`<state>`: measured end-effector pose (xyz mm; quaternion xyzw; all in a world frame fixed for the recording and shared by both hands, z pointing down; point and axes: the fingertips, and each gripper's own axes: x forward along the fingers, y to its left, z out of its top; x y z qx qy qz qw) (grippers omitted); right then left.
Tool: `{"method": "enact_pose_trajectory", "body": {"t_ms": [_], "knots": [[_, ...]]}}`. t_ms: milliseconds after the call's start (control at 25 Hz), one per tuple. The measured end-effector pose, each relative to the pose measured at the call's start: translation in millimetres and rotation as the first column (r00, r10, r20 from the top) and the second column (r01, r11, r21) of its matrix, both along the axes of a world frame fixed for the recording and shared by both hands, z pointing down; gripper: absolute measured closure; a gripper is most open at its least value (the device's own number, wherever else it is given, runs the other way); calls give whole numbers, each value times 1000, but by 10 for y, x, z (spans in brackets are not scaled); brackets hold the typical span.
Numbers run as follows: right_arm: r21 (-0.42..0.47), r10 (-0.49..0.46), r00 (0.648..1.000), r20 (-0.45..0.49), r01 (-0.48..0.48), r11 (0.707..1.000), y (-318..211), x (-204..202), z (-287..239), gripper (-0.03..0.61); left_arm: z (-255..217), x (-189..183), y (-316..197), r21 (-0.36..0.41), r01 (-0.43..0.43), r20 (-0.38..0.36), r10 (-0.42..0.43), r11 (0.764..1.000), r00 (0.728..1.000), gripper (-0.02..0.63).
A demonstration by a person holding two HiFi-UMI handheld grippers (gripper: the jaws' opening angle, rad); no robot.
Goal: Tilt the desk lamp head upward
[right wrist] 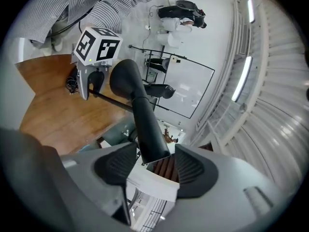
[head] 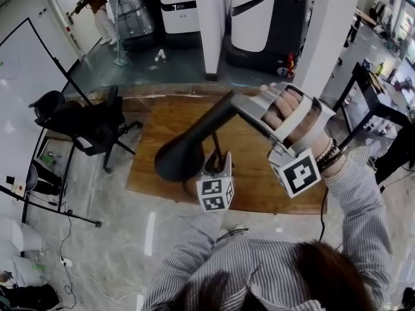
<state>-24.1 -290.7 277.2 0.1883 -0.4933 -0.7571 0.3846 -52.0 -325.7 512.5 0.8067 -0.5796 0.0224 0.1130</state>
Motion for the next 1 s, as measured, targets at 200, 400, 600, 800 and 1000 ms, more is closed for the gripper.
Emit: {"method": "enact_pose_trajectory", "body": {"t_ms": [200,400,600,800,1000], "knots": [[20,2,998,-63,-1,1000,-99,-65,22,331,7,15,-44,-3,-11,-1,11,1000,1000,537],[22,-4,999,-41,5,1000,-160,-67,38,333,43,42,-68,-5,-19,3,19,1000,1000,563],[34,-17,1000,-12,17,999,-161,-77,18,341,47,15,-93,-10,-10,6,10,1000,1000,589],[32,-11,999,37,10,999,-157,-73,29,341,58,15,-94,-16,-13,6,13,1000,1000,590],[24,17,994,107,-20,1000,-157,-70,6,339,47,26,-93,-14,-25,22,26,1000,999,592]]}}
